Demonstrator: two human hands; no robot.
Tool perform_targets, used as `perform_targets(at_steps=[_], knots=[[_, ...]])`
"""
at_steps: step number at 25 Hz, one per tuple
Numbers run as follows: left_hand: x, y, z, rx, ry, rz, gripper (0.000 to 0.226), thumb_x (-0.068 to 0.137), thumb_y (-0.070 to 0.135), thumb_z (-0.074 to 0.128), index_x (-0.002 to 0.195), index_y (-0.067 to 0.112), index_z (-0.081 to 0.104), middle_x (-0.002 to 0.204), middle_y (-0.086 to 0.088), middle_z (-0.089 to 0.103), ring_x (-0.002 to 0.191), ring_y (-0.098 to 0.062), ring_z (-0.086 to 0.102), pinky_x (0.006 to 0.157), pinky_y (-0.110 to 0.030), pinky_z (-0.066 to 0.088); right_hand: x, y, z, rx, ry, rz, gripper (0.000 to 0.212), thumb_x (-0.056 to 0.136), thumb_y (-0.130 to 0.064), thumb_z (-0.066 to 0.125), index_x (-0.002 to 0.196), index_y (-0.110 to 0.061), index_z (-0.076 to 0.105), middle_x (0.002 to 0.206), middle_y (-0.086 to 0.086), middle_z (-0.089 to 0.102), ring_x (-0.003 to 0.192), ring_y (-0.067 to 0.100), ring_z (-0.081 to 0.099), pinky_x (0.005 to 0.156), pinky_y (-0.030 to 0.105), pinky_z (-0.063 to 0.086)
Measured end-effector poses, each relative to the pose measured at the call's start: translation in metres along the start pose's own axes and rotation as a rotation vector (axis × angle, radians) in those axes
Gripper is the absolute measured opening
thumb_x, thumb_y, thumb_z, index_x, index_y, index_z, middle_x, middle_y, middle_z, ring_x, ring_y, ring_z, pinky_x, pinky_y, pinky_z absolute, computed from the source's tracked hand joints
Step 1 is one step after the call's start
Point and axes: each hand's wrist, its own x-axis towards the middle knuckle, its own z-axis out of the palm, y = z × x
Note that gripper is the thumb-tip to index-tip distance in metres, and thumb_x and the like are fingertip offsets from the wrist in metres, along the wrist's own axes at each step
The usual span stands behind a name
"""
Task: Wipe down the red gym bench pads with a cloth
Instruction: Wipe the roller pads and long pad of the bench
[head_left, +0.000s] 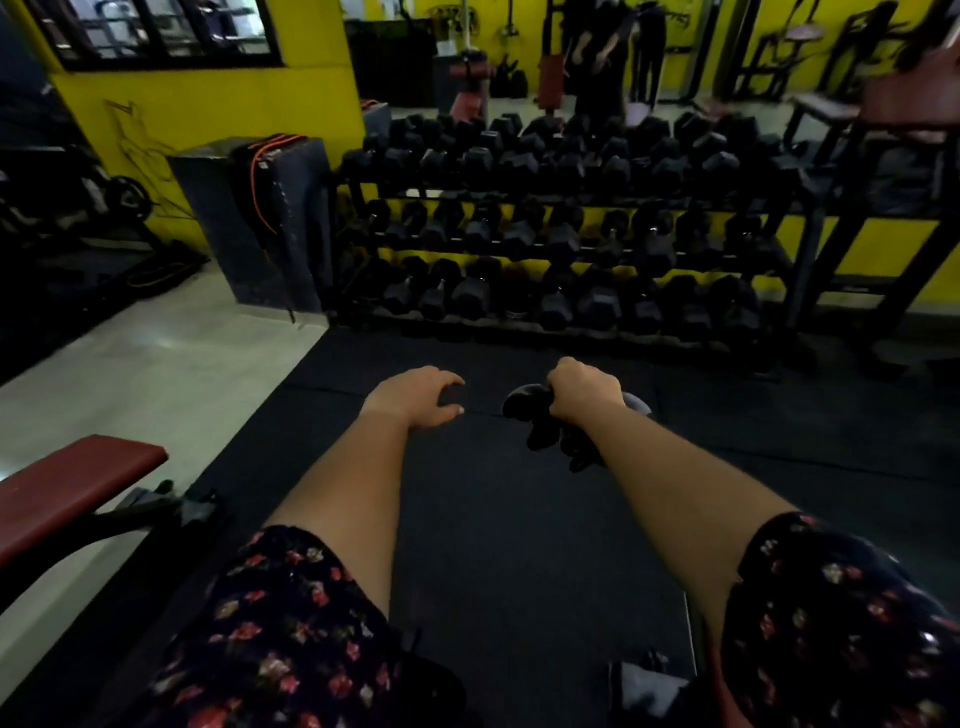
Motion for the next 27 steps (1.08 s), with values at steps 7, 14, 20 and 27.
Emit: perform_targets(at_steps=[7,14,20,27], knots=[[0.056,-0.022,-0.012,-0.047,0.034,0.076,0.056,0.095,0.046,0.055,0.147,0.032,0.037,0.141,0.002,0.047,0.127,-0.020,0.048,0.101,-0.042,0.046,0.047,-0.012,-0.010,-0.130,0.030,0.005,0.023,0.091,-0.015,0.057,0.114,-0.012,0.060,0.115,0.006,0.049,0.101,0.028,0.055,0.070,0.037,0.041],[0.107,-0.039,-0.023,0.020,-0.008,0.119,0.055,0.095,0.047,0.054,0.146,0.035,0.037,0.139,0.002,0.046,0.125,-0.021,0.049,0.099,-0.045,0.047,0.083,-0.001,-0.005,-0.114,0.043,0.074,0.022,0.091,-0.011,0.057,0.113,-0.012,0.060,0.114,0.006,0.049,0.102,0.029,0.054,0.071,0.038,0.041],[0.162,-0.040,-0.028,-0.005,0.015,0.140,0.056,0.095,0.046,0.055,0.146,0.034,0.036,0.140,0.003,0.047,0.125,-0.020,0.049,0.097,-0.043,0.048,0.140,0.013,-0.007,-0.075,0.057,0.094,0.022,0.091,-0.010,0.058,0.112,-0.013,0.060,0.112,0.007,0.050,0.101,0.029,0.054,0.069,0.038,0.040],[0.269,-0.063,-0.039,-0.016,0.008,0.075,0.057,0.093,0.046,0.057,0.146,0.032,0.038,0.139,0.001,0.047,0.124,-0.021,0.051,0.098,-0.044,0.047,0.252,0.046,-0.011,-0.146,0.030,-0.004,0.022,0.092,-0.011,0.056,0.113,-0.013,0.059,0.115,0.008,0.050,0.103,0.030,0.054,0.070,0.038,0.040]])
